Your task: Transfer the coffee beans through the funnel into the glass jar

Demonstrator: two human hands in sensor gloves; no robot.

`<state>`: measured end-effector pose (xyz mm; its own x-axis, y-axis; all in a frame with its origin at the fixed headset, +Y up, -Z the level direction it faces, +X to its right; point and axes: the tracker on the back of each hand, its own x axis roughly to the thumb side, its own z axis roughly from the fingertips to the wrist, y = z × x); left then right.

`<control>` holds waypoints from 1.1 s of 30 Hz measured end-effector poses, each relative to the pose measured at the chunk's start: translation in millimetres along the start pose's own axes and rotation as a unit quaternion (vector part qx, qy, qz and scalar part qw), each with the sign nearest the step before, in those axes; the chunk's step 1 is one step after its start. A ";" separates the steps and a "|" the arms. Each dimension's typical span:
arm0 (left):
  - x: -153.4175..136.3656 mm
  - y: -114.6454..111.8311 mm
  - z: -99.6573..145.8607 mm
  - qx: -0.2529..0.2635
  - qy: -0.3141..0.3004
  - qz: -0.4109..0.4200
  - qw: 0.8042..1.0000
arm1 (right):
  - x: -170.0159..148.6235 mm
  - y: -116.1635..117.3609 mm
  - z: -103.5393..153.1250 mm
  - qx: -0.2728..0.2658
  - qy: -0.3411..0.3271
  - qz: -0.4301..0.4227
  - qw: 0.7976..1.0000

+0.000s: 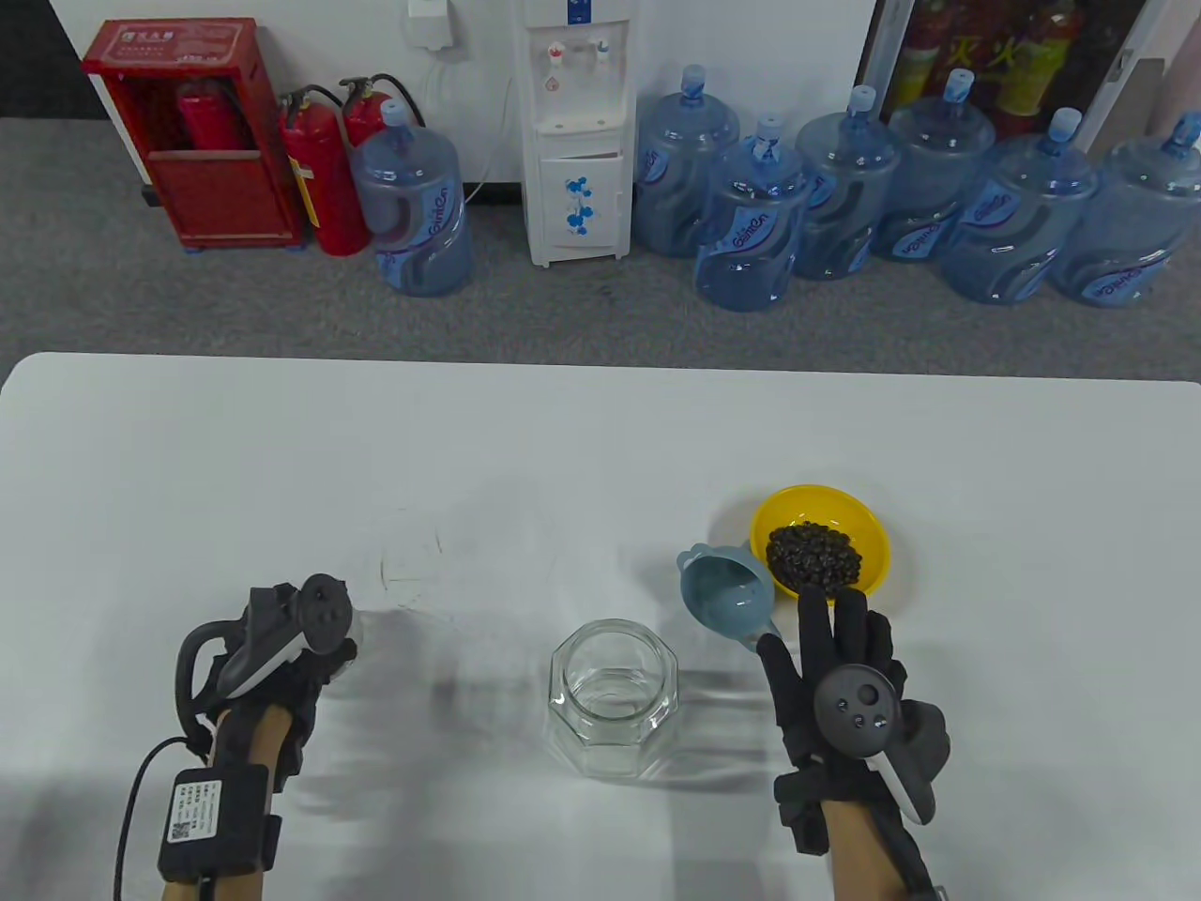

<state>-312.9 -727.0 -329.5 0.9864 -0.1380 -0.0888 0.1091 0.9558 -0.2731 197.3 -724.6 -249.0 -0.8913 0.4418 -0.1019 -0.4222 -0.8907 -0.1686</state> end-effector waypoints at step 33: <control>80.0 62.7 79.3 0.225 -0.072 0.142 0.961 | -4.0 -0.6 -0.6 -0.001 0.027 -0.002 1.000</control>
<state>-217.5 -657.6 -277.8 0.9876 0.1511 0.0430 -0.1565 0.9698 0.1872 201.2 -725.8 -249.1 -0.8795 0.4506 -0.1532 -0.4257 -0.8887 -0.1703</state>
